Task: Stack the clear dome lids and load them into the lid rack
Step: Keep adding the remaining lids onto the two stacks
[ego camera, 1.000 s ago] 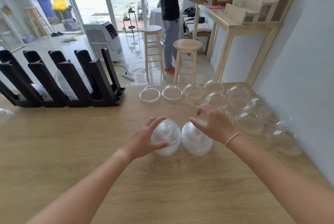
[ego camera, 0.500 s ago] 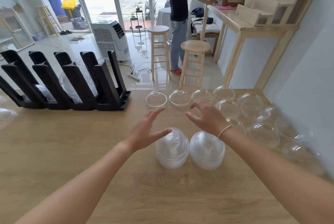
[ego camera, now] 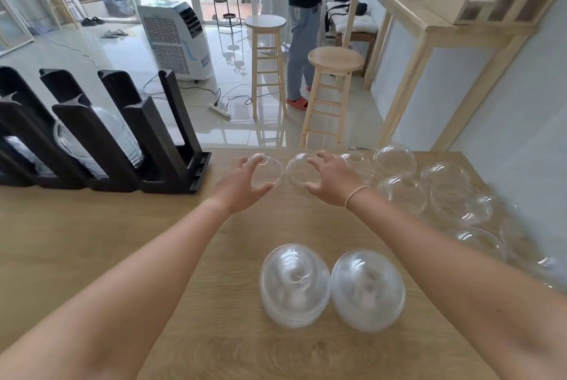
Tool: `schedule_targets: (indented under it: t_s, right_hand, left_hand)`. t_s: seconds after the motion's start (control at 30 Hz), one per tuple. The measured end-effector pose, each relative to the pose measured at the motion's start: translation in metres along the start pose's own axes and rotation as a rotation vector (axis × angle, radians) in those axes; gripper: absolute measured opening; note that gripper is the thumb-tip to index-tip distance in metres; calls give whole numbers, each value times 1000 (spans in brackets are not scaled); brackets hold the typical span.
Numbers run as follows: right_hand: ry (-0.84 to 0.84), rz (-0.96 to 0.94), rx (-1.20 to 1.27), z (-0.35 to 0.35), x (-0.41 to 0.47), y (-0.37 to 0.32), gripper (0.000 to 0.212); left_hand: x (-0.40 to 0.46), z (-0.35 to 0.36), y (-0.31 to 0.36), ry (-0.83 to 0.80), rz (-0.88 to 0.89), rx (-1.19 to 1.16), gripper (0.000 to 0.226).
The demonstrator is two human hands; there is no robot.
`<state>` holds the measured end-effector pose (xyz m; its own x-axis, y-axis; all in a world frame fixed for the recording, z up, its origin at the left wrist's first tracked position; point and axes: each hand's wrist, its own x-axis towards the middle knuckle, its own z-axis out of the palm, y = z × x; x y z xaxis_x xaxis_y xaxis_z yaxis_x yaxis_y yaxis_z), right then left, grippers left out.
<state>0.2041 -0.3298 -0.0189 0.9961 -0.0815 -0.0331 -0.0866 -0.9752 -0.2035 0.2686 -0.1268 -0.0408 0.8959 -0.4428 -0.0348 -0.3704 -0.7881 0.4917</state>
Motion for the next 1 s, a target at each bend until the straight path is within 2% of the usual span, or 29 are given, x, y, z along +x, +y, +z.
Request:
schedule_targets:
  t_s: [0.23, 0.43, 0.67, 0.83, 1.0]
  right_hand:
    - [-82, 69, -72, 19, 26, 5, 66]
    - [-8, 12, 53, 21, 14, 1, 32]
    - [116, -70, 263, -19, -40, -3, 28]
    - [9, -30, 322, -57, -106, 3, 25]
    - [-113, -14, 216, -67, -167, -1, 26]
  left_hand:
    - [16, 15, -1, 1, -81, 26, 58]
    - [4, 14, -7, 15, -50, -85, 28]
    - [-45, -26, 19, 106, 36, -197, 25]
    - [-92, -53, 41, -30, 101, -205, 17]
    - [-131, -54, 65, -164, 184, -147, 19]
